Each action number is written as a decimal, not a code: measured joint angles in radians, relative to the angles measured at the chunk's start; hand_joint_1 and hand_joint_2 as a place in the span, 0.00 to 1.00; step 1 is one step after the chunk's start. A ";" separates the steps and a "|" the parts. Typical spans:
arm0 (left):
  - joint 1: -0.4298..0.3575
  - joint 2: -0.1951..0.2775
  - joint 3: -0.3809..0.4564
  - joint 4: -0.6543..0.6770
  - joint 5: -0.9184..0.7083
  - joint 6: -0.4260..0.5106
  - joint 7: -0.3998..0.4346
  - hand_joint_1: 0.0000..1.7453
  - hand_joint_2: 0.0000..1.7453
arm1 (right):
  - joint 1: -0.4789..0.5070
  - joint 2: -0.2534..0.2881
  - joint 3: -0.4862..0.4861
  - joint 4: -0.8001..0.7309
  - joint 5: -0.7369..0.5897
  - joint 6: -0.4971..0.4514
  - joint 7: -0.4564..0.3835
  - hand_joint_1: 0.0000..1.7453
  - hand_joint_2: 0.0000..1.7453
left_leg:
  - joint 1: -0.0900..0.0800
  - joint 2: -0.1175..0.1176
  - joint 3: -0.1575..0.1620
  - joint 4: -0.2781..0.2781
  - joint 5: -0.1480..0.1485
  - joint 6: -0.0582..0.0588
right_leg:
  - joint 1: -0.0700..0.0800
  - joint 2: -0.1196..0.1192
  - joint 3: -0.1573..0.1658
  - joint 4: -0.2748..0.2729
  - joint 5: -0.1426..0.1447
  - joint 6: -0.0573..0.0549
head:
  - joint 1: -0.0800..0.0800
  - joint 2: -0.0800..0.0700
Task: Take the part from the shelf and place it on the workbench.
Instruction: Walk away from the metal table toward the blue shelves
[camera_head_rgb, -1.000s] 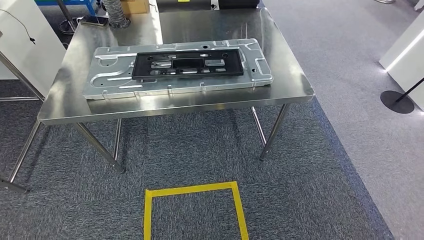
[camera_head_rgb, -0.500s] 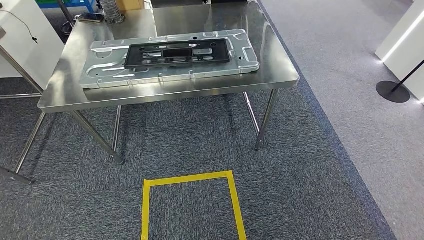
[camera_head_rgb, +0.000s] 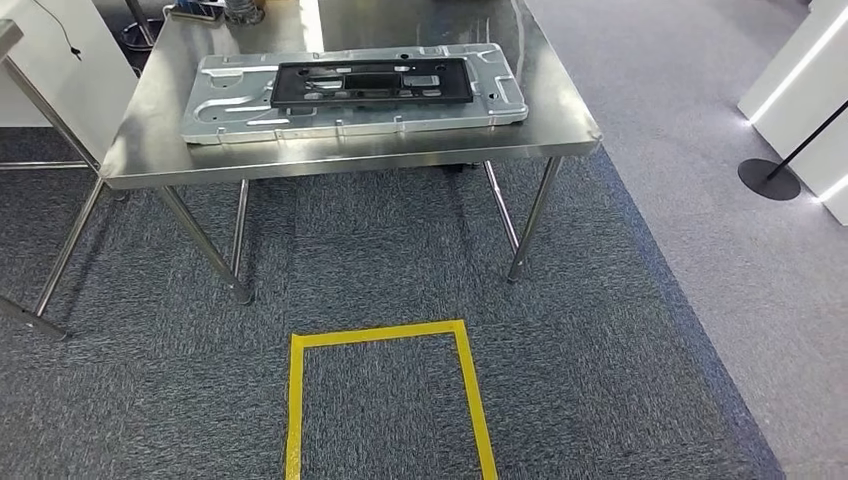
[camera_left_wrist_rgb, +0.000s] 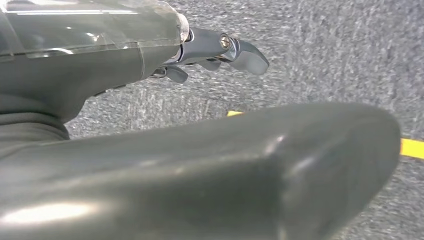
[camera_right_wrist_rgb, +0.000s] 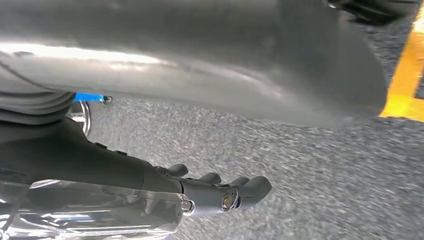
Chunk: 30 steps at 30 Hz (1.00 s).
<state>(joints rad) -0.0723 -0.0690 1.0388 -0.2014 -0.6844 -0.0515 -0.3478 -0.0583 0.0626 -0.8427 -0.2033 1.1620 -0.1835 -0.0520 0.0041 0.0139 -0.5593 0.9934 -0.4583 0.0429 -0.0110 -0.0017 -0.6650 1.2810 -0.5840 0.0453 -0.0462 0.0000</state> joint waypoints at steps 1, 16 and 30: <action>0.000 0.000 0.000 0.000 0.000 0.000 -0.001 0.00 0.00 | 0.000 0.000 0.000 0.000 0.000 0.001 -0.003 0.00 0.00 | -0.001 0.000 -0.014 0.004 0.007 -0.001 | 0.000 0.000 0.037 -0.038 0.029 -0.003 | 0.000 0.000; 0.003 0.002 0.006 0.000 -0.001 0.028 0.018 0.00 0.00 | -0.009 0.005 -0.002 0.003 -0.034 0.043 -0.011 0.00 0.00 | 0.010 -0.006 -0.085 0.267 -0.083 -0.059 | 0.005 -0.006 0.123 -0.321 0.131 -0.052 | 0.000 0.000; 0.001 0.001 0.011 0.000 -0.023 0.019 0.031 0.00 0.00 | -0.003 0.006 -0.059 0.004 -0.095 0.121 0.011 0.00 1.00 | 0.001 -0.002 0.033 0.002 -0.035 0.008 | -0.005 -0.002 -0.027 0.009 -0.014 0.013 | 0.000 0.000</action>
<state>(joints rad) -0.0709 -0.0678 1.0501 -0.2014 -0.7070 -0.0330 -0.3171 -0.0609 0.0683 -0.9015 -0.1995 1.0671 -0.0626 -0.0414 0.0051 0.0123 -0.5261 0.9953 -0.4934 0.0509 -0.0164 -0.0035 -0.6916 1.2903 -0.5979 0.0578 -0.0462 0.0000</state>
